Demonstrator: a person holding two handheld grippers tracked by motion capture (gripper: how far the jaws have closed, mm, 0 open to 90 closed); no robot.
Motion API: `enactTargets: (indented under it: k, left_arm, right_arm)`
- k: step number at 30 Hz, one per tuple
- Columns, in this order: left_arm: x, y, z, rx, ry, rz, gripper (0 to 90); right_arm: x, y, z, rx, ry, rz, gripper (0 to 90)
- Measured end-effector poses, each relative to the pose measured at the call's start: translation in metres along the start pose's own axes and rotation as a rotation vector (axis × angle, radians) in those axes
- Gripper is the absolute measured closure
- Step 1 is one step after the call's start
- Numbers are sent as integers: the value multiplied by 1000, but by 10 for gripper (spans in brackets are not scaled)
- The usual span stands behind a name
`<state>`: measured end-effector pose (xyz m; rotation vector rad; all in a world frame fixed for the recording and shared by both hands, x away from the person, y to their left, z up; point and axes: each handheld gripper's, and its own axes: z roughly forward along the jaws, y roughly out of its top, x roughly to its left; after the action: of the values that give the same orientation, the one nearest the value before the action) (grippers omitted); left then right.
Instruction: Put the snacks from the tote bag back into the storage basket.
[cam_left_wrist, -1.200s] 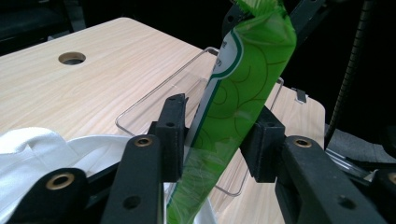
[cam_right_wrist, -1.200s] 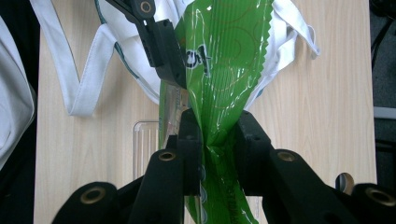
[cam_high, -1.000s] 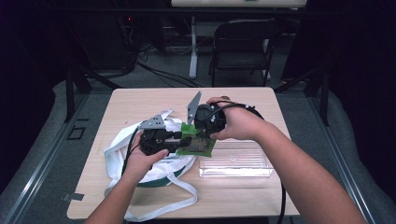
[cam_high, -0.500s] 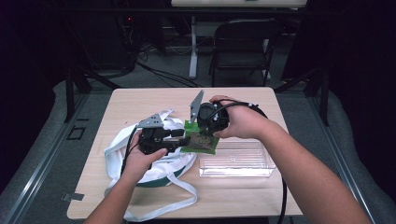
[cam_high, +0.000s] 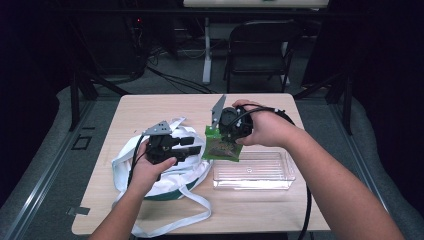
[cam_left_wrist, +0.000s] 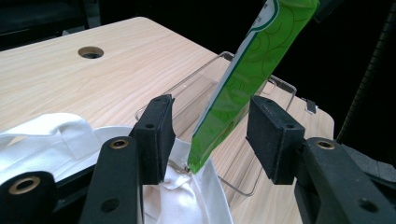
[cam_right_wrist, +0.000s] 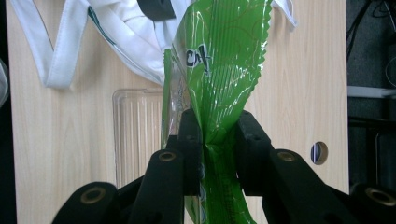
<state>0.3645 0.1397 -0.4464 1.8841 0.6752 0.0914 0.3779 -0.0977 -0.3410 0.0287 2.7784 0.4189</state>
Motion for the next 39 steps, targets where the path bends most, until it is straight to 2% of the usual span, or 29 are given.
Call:
enactTargets:
  k: [5, 16, 20, 39]
  left_arm:
    - [2, -1, -1, -4, 4, -8, 511]
    - [5, -1, -2, -2, 13, -17, 511]
    - [7, -1, -4, -8, 18, -26, 511]
    - [11, -2, -6, -9, 26, -39, 514]
  right_arm:
    - [-2, -5, -1, 6, -11, 9, 746]
    - [-8, -17, 1, 69, -50, 13, 745]
    - [-9, -19, 6, 90, -58, 3, 745]
    - [-18, -31, 32, 133, -57, 23, 745]
